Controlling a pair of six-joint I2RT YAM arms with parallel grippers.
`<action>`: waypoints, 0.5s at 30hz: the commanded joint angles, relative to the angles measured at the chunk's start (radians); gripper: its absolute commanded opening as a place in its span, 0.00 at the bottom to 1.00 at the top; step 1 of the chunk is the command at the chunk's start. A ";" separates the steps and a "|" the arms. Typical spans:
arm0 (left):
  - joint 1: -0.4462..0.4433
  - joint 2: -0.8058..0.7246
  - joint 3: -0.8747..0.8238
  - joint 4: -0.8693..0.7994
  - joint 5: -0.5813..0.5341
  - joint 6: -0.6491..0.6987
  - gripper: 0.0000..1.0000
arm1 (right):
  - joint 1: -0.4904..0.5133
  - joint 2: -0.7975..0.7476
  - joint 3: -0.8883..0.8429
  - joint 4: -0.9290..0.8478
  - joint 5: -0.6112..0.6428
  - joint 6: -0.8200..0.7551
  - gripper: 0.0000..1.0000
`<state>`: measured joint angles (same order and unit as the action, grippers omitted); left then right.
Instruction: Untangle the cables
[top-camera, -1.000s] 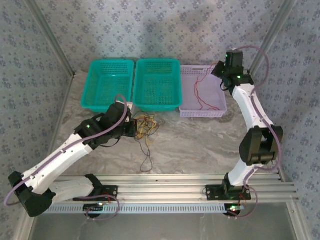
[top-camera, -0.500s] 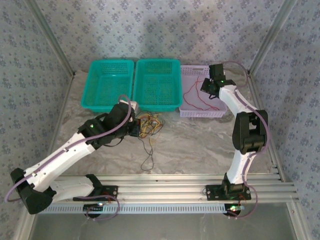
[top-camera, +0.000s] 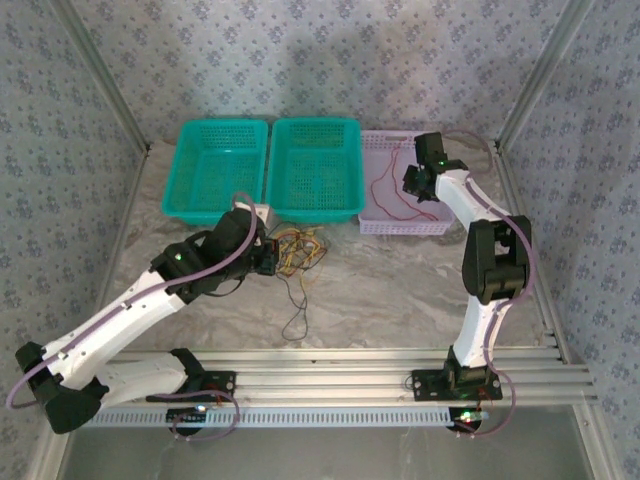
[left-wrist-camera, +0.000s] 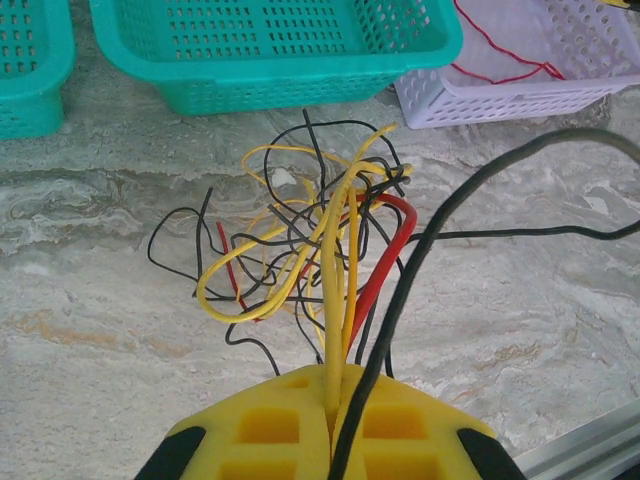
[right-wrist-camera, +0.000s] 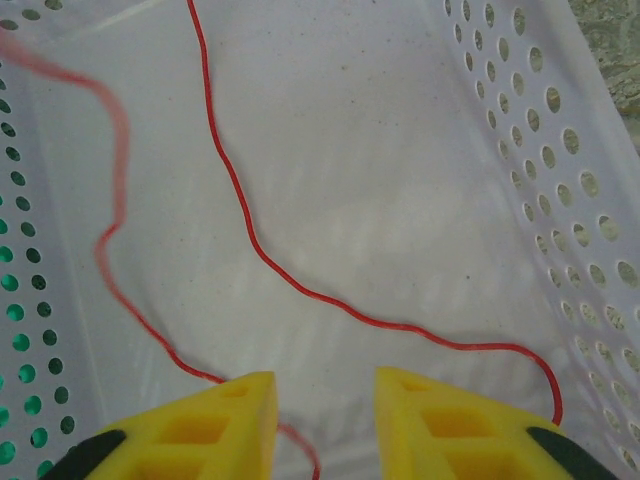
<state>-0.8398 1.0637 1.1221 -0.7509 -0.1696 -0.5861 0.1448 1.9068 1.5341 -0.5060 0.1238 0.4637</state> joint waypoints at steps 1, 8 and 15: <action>-0.006 -0.024 0.002 0.027 -0.009 -0.009 0.00 | 0.003 -0.062 0.021 -0.028 0.003 0.004 0.38; -0.007 -0.027 0.004 0.027 -0.006 -0.011 0.00 | 0.014 -0.256 -0.011 -0.020 -0.001 0.007 0.46; -0.008 -0.042 -0.008 0.035 -0.003 -0.018 0.00 | 0.040 -0.501 -0.178 0.102 -0.129 0.032 0.52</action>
<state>-0.8402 1.0500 1.1145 -0.7506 -0.1692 -0.5896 0.1619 1.4590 1.4139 -0.4519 0.0830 0.4831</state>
